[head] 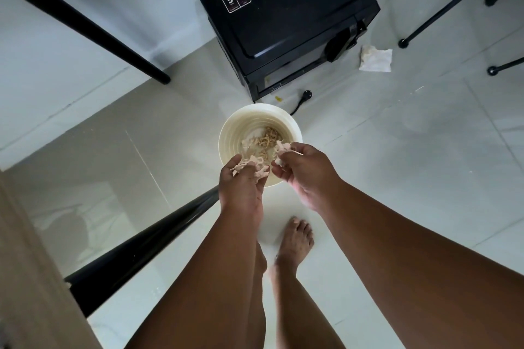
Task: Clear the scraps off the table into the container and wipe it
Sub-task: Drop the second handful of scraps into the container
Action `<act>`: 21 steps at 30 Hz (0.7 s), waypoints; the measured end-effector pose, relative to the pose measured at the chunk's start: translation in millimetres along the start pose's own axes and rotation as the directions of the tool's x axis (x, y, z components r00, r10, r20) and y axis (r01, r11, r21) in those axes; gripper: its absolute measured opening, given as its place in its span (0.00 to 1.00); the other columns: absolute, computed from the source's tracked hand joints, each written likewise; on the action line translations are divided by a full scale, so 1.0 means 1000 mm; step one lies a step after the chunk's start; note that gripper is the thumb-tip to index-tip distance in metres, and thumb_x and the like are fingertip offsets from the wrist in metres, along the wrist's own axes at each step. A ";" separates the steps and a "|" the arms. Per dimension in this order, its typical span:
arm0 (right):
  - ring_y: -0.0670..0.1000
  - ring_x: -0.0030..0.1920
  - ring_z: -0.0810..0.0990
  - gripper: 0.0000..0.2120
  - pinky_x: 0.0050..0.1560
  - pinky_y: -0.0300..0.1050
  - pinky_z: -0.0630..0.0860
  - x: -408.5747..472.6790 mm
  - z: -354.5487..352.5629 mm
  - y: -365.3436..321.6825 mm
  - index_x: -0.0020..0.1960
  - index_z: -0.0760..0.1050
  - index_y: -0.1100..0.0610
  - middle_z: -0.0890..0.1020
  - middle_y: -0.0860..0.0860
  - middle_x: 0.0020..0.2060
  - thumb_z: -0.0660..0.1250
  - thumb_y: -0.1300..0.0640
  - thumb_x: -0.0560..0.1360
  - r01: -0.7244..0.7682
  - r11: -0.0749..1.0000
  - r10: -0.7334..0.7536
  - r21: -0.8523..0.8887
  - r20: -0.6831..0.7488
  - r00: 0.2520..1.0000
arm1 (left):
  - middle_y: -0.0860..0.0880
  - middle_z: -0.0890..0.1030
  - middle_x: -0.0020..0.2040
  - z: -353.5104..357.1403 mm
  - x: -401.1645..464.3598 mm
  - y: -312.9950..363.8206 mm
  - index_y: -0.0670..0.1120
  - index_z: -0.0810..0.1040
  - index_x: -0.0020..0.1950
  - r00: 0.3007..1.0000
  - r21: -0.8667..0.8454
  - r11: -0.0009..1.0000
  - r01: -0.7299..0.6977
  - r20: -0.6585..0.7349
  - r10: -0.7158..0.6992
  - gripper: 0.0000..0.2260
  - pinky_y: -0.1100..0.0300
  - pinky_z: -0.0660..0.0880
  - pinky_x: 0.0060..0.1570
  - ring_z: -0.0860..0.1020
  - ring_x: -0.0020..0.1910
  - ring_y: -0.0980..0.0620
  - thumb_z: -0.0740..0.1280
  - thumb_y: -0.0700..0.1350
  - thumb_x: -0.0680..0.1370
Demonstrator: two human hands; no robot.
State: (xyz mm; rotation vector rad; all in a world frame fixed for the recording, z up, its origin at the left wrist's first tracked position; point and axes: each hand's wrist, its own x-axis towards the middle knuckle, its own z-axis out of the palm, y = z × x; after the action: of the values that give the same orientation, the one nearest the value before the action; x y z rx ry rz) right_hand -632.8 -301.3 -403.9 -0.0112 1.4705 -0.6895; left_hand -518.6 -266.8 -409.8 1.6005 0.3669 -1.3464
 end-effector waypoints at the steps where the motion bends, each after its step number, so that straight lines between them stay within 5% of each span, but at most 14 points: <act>1: 0.57 0.42 0.83 0.21 0.51 0.50 0.84 0.001 -0.001 0.001 0.70 0.69 0.66 0.78 0.65 0.54 0.67 0.72 0.78 -0.005 1.000 0.005 0.002 0.003 1.000 | 0.35 0.80 0.61 -0.001 0.001 0.000 0.44 0.75 0.66 1.000 -0.001 1.000 0.000 0.002 0.000 0.19 0.55 0.84 0.46 0.86 0.51 0.41 0.66 0.29 0.79; 7: 0.59 0.45 0.83 0.14 0.53 0.54 0.84 0.002 -0.001 0.002 0.63 0.72 0.63 0.81 0.60 0.44 0.66 0.71 0.79 0.002 0.999 -0.003 0.032 0.013 1.000 | 0.35 0.80 0.62 -0.003 0.004 -0.001 0.46 0.73 0.70 1.000 -0.037 0.999 0.003 -0.020 -0.003 0.23 0.58 0.83 0.43 0.85 0.52 0.42 0.65 0.27 0.78; 10: 0.58 0.44 0.84 0.06 0.51 0.54 0.84 0.001 0.000 0.001 0.57 0.75 0.61 0.83 0.58 0.46 0.64 0.68 0.81 0.006 0.999 -0.008 0.050 0.025 1.000 | 0.35 0.79 0.62 -0.002 0.004 0.000 0.47 0.71 0.72 1.000 -0.073 0.997 -0.010 -0.001 0.010 0.24 0.57 0.83 0.44 0.85 0.50 0.43 0.66 0.29 0.79; 16: 0.57 0.45 0.85 0.10 0.39 0.48 0.84 -0.006 -0.003 -0.002 0.62 0.76 0.63 0.81 0.59 0.52 0.63 0.67 0.81 0.010 0.999 -0.012 0.053 0.031 0.999 | 0.40 0.78 0.59 0.002 -0.001 0.001 0.45 0.73 0.71 1.000 -0.106 0.994 0.010 -0.002 -0.010 0.18 0.53 0.84 0.45 0.86 0.52 0.40 0.68 0.37 0.81; 21: 0.60 0.50 0.85 0.10 0.43 0.51 0.85 -0.019 -0.009 -0.005 0.61 0.77 0.60 0.81 0.60 0.59 0.63 0.66 0.82 0.007 1.000 -0.007 0.031 0.014 1.000 | 0.39 0.77 0.62 0.004 -0.011 -0.002 0.45 0.75 0.67 0.998 -0.098 0.994 0.052 -0.019 -0.054 0.13 0.51 0.84 0.45 0.84 0.56 0.38 0.67 0.45 0.82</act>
State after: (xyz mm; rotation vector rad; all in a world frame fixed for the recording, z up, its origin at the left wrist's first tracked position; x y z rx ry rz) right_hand -642.1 -293.2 -385.9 0.0023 1.4469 -0.7160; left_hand -525.7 -265.5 -400.7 1.5345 0.4844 -1.3319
